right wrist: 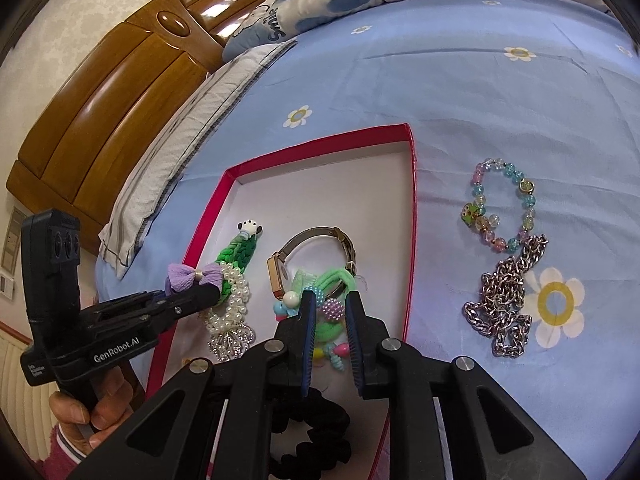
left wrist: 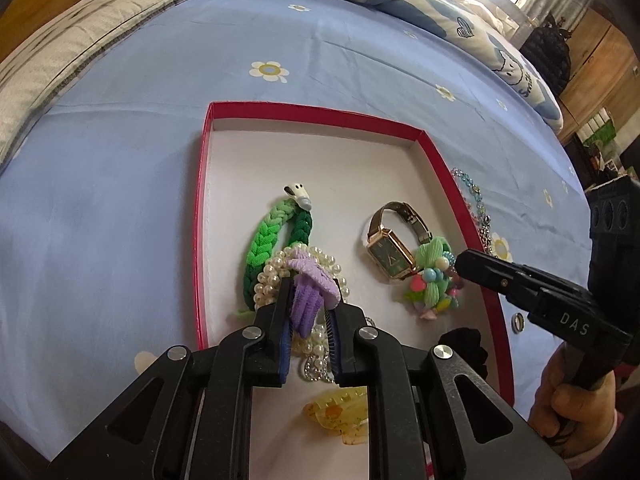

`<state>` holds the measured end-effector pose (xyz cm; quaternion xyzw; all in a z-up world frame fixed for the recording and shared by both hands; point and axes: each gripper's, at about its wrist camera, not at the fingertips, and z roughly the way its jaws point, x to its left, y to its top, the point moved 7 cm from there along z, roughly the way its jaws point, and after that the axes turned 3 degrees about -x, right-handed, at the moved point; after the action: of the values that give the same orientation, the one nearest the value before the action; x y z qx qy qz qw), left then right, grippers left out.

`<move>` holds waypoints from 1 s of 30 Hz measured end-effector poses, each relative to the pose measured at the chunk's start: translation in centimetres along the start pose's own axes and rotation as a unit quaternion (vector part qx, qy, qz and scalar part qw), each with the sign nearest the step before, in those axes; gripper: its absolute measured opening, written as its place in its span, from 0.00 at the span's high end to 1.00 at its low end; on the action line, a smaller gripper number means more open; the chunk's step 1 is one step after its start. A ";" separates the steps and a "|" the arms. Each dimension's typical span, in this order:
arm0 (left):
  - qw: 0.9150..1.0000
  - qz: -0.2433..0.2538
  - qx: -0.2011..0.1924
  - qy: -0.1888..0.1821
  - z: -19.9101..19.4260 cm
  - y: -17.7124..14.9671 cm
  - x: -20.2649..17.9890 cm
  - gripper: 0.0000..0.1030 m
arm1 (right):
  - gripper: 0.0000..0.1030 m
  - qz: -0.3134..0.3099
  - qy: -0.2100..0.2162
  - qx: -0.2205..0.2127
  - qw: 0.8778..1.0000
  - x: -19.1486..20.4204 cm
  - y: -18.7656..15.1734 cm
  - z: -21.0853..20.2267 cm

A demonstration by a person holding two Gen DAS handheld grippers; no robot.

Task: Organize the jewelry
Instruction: 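Carry the purple hair tie and candy-bead bracelet into the tray and open both tools, then grasp the gold ring with the left tool while the right tool grasps the clear hair comb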

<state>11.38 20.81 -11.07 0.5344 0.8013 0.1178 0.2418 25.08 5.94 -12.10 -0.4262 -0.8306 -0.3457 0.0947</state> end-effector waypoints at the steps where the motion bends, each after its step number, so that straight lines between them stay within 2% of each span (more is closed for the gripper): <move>1: 1.000 -0.002 0.001 -0.002 0.0 -0.1 0.0 0.86 | 0.82 0.000 0.000 -0.001 1.000 0.0 0.0 -0.1; 3: 1.000 -0.003 0.001 -0.004 -0.1 0.0 -0.1 0.82 | 0.82 0.002 0.000 -0.002 1.000 -0.1 0.0 -0.3; 5: 1.000 0.000 -0.001 -0.003 -0.3 -0.1 -0.2 0.81 | 0.75 0.003 0.001 -0.003 1.000 -0.1 0.0 -0.5; 8: 1.000 0.003 -0.003 -0.003 -0.7 -0.2 -0.5 0.73 | 0.66 0.004 0.003 -0.006 1.000 0.0 0.1 -0.7; 13: 1.000 0.010 -0.007 0.000 -1.3 -0.4 -0.8 0.71 | 0.66 0.004 0.007 -0.016 1.000 0.3 0.1 -1.9; 17: 1.000 0.008 -0.015 0.003 -2.0 -0.4 -0.9 0.60 | 0.64 0.011 0.008 -0.033 0.999 0.1 0.2 -3.8; 19: 1.000 0.009 -0.020 0.004 -2.6 -0.5 -1.1 0.59 | 0.62 0.016 0.005 -0.044 0.999 -0.3 0.0 -5.1; 23: 0.999 0.009 -0.031 0.006 -3.6 -0.5 -1.5 0.54 | 0.62 0.029 -0.006 -0.061 0.998 -1.6 -0.5 -7.4; 30: 0.999 0.024 -0.044 -0.002 -5.3 -0.9 -3.8 0.53 | 0.61 0.060 -0.041 -0.089 0.993 -5.6 -2.1 -11.6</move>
<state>9.16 17.35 -5.96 0.5428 0.7817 0.1580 0.2634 25.31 -6.17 -7.06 -0.4961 -0.7724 -0.3942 0.0426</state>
